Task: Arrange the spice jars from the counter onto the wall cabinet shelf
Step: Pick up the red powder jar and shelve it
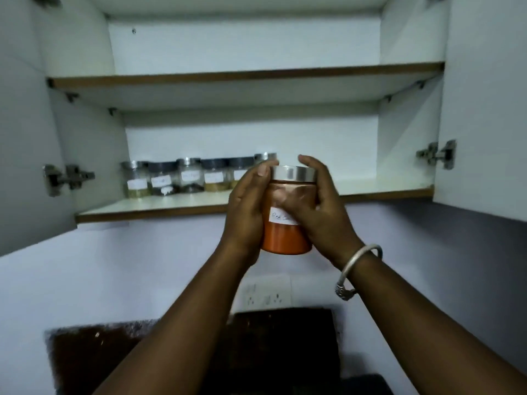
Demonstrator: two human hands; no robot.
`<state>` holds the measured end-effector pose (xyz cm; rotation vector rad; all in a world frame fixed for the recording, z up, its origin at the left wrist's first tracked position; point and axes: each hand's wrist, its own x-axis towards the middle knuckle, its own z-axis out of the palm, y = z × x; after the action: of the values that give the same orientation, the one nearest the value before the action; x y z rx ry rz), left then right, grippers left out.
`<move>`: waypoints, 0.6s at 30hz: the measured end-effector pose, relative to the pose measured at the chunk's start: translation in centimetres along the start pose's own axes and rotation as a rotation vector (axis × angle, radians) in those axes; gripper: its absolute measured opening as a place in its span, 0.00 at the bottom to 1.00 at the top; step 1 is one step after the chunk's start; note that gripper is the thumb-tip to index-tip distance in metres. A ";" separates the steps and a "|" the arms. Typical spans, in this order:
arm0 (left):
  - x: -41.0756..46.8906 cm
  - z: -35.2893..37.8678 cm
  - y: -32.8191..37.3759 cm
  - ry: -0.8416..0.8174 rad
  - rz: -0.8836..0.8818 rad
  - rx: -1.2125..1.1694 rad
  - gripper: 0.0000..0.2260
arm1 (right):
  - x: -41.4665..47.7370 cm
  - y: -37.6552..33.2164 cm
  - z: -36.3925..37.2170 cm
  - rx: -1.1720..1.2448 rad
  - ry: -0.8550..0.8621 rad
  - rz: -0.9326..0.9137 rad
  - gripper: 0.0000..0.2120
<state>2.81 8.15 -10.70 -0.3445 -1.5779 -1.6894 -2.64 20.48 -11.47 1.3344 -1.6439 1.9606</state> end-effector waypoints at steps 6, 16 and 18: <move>9.4 0.0 -2.0 -0.045 0.096 0.221 0.13 | 9.6 2.3 -2.4 -0.287 0.038 0.092 0.43; 17.3 -4.8 -10.2 -0.271 -0.079 1.262 0.20 | 22.1 12.0 -6.3 -0.662 0.033 0.318 0.37; 17.8 -4.8 -10.8 -0.294 -0.089 1.337 0.19 | 23.5 13.8 -6.3 -0.686 0.035 0.369 0.35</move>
<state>-14.87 -3.46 -7.49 0.1930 -2.5536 -0.3463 -27.99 13.35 -2.05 0.7664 -2.3667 1.3299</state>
